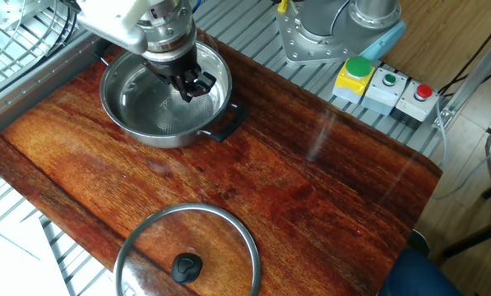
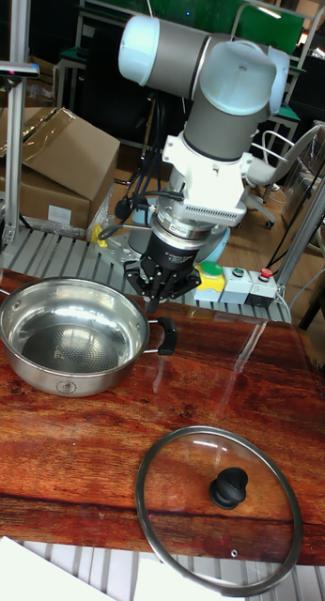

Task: Cover the pot with the lid

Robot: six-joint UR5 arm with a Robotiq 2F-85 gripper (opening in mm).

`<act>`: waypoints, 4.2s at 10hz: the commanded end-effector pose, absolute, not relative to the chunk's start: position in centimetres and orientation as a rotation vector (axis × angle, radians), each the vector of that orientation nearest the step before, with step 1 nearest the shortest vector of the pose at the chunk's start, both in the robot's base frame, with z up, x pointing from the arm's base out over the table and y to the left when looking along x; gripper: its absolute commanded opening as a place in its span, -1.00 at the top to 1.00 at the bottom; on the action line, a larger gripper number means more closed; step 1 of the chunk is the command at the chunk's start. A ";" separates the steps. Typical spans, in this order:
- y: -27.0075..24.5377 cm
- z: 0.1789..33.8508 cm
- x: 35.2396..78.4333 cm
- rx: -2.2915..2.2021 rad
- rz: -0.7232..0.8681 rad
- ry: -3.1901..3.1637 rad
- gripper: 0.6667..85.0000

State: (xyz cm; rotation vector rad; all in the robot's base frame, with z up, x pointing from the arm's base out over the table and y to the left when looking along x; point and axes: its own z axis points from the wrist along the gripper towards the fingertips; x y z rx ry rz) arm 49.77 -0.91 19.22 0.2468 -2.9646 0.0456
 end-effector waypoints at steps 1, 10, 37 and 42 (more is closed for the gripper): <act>-0.5 19.3 50.4 0.263 0.024 -2.990 0.98; 11.4 20.1 56.7 0.336 0.051 -2.994 0.98; 17.6 10.3 68.5 0.602 -0.032 -3.044 -0.37; 17.1 8.5 69.0 0.601 0.020 -3.045 -0.45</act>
